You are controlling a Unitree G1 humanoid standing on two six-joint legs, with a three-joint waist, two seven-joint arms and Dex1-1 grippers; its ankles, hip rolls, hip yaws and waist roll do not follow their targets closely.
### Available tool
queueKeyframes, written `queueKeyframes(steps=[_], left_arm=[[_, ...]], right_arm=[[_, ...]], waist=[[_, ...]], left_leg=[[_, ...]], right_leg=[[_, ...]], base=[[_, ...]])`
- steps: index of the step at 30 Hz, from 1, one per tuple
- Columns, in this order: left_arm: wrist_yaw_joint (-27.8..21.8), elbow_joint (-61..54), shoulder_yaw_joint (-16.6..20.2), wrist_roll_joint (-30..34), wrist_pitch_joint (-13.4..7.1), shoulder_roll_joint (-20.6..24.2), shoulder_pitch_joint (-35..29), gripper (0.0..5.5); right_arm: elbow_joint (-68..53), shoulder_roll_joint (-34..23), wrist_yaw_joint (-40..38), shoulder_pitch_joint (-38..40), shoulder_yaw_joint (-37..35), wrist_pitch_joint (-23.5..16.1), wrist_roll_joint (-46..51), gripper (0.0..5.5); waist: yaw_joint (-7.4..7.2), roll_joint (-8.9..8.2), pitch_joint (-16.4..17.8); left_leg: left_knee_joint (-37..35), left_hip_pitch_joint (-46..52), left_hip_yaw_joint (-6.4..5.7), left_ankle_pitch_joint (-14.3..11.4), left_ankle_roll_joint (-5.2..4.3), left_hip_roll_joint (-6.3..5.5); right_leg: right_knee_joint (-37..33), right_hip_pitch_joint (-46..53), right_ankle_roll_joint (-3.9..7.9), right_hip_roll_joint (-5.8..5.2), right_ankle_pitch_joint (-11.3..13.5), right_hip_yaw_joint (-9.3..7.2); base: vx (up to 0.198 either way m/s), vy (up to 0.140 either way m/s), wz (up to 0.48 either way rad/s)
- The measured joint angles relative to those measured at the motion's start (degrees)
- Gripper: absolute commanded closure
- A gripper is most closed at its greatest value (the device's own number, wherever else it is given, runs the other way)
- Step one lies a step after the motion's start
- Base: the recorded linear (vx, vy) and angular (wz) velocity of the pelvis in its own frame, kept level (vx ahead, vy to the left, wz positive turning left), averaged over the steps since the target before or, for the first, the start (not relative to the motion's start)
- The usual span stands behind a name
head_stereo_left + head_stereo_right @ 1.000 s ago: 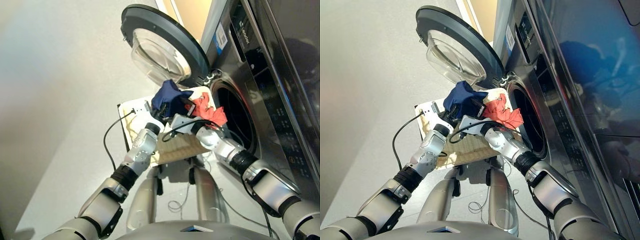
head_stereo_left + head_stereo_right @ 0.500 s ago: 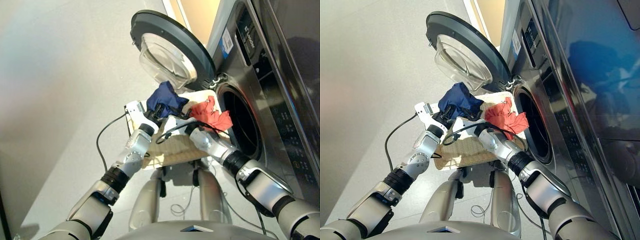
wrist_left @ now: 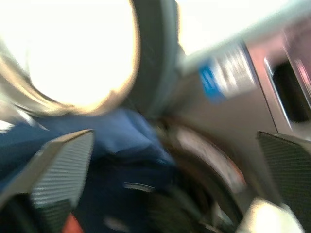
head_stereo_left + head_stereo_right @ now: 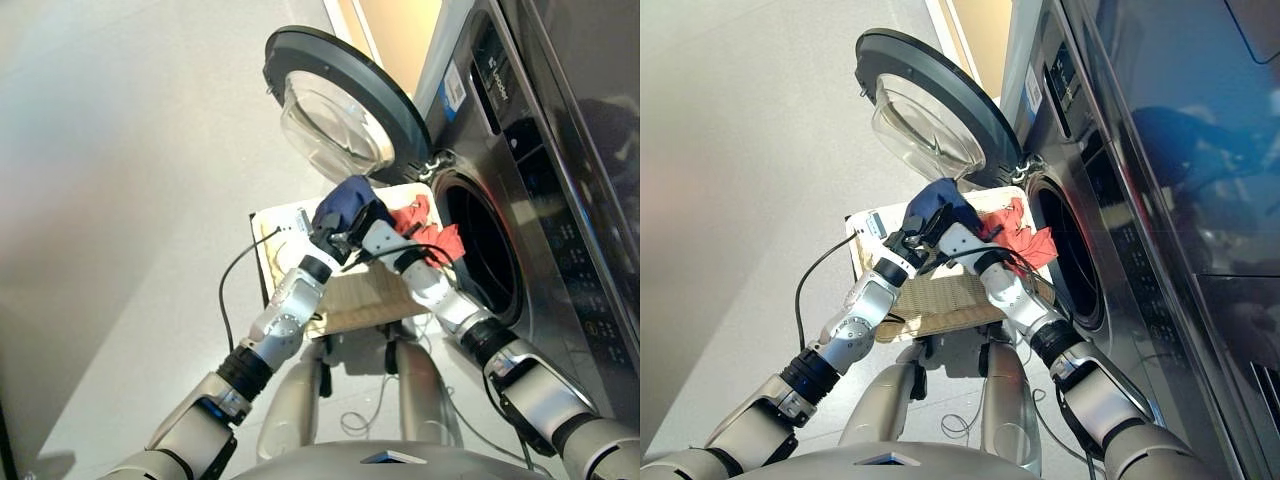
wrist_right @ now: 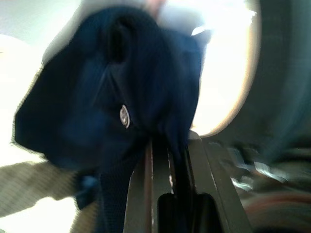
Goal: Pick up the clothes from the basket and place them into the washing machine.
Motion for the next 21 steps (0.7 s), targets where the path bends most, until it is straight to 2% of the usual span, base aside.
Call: queueKeyframes(steps=[1, 2, 3, 5, 7, 12, 16, 21], left_arm=[[1.4, 0.0, 1.4, 0.0, -0.9, 0.2, 0.3, 0.0], [3.0, 0.1, 2.7, 0.5, -2.4, 0.2, 1.3, 0.0], [4.9, 1.8, 4.8, 1.9, -4.0, 0.2, 2.0, 0.0], [7.0, 4.0, 8.8, 3.8, -5.3, -1.9, 2.8, 0.0], [9.0, 7.1, 11.2, 5.2, -7.0, -2.3, 3.4, 0.0], [13.7, 15.3, 15.8, 10.0, -7.6, -2.3, 5.6, 0.0], [16.1, 19.0, 15.8, 11.6, -8.0, -3.1, 5.6, 0.0], [18.2, 19.4, 15.4, 12.5, -8.4, -3.5, 4.1, 0.0]], right_arm=[[-0.9, -0.1, -0.7, 0.8, -0.6, 0.1, 0.3, 5.5], [5.6, 3.7, -1.2, 1.5, -3.6, -2.9, 4.0, 5.5], [13.6, 7.3, -3.4, 0.9, -5.7, -2.4, 8.3, 5.5], [15.1, 6.3, -4.0, 2.2, -4.8, -1.4, 9.2, 5.5], [15.3, 6.5, -5.3, 2.8, -7.8, -1.4, 11.5, 5.5], [16.3, 6.1, -10.2, 2.7, -12.9, -1.4, 14.6, 5.5], [16.9, 6.5, -13.7, 1.9, -15.0, -1.4, 16.0, 5.5], [20.4, 9.0, -20.8, -4.3, -20.8, -3.5, 21.7, 5.5]], waist=[[-0.21, -0.11, -0.1], [-0.45, -0.71, -0.8], [-0.94, -1.01, -1.8], [-0.61, -1.02, -1.9], [-0.56, -1.0, -1.9], [-0.18, -0.88, -1.9], [0.87, -0.54, -1.7], [1.01, 0.94, -0.7]], left_leg=[[0.0, 0.0, -0.01, 0.0, 0.02, 0.0], [-0.1, -0.1, 0.06, -0.1, 0.01, -0.05], [-0.1, -0.1, 0.09, -0.1, -0.15, 0.17], [-0.1, -0.5, 0.06, -0.1, -0.12, 0.02], [0.0, -0.8, 0.15, -0.1, -0.05, -0.08], [0.0, -2.0, 0.21, 0.0, 0.0, -0.06], [0.0, -4.0, 0.2, 0.2, -0.06, -0.04], [0.6, -7.5, 0.07, 0.6, -0.04, -0.32]], right_leg=[[0.2, -0.1, 0.01, -0.03, -0.1, -0.01], [0.6, -0.5, -0.15, -0.11, -0.6, 0.24], [0.7, -0.5, -0.14, 0.01, -0.8, 0.22], [1.1, -1.1, -0.14, 0.01, -0.8, 0.19], [1.3, -1.6, -0.15, -0.07, -0.8, 0.43], [1.5, -3.0, -0.2, -0.15, -0.8, 0.51], [1.5, -4.9, -0.5, -0.33, -0.6, 0.5], [2.6, -8.5, -1.02, -0.78, -0.1, 0.32]], base=[[0.0, 0.0, 0.0], [0.0, 0.0, 0.0], [0.0, 0.0, 0.0], [0.0, 0.0, 0.0], [0.0, 0.0, 0.0], [0.0, 0.0, 0.0], [0.0, 0.0, 0.0], [-0.011, 0.007, 0.012]])
